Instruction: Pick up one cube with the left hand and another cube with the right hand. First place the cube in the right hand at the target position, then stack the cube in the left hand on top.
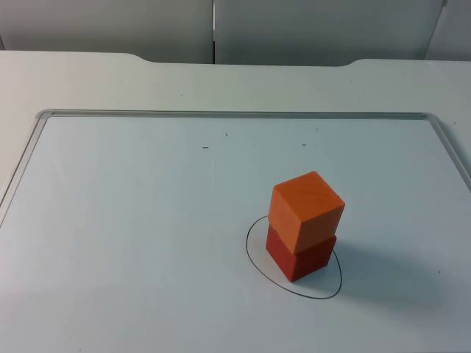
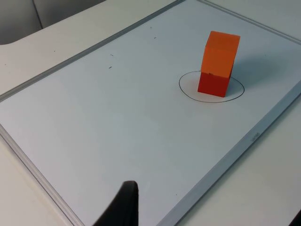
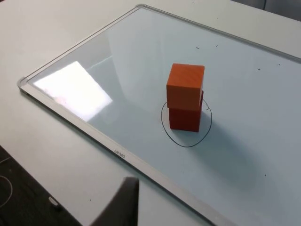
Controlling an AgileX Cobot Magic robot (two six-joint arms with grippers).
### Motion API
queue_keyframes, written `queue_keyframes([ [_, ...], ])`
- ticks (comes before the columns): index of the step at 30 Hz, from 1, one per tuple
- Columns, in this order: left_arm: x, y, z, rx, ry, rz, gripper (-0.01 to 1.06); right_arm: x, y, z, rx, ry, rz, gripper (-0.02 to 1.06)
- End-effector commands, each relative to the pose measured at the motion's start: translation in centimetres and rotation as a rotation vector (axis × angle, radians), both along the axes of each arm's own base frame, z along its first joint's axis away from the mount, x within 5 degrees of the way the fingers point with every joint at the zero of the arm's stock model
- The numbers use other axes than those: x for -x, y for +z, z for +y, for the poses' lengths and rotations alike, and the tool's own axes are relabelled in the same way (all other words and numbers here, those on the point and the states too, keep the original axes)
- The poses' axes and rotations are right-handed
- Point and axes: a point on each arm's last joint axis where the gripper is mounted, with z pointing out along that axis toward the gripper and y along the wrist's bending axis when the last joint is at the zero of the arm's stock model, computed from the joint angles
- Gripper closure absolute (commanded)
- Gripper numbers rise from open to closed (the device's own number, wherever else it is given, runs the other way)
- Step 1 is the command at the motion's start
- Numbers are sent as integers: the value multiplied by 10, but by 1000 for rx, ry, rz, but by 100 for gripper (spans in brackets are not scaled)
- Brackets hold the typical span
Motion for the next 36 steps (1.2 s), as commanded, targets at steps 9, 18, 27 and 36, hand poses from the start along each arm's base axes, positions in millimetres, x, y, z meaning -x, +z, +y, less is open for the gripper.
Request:
queue_keyframes([
  [9, 0, 0, -1, 16, -3, -5, 0, 0, -1, 0, 2, 4, -8, 0],
  [18, 0, 0, -1, 16, -3, -5, 0, 0, -1, 0, 2, 4, -8, 0],
  [27, 0, 0, -1, 16, -3, -5, 0, 0, -1, 1, 2, -61, -8, 0],
  [36, 0, 0, -1, 16, -3, -5, 0, 2, -1, 2, 3, -348, -7, 0],
])
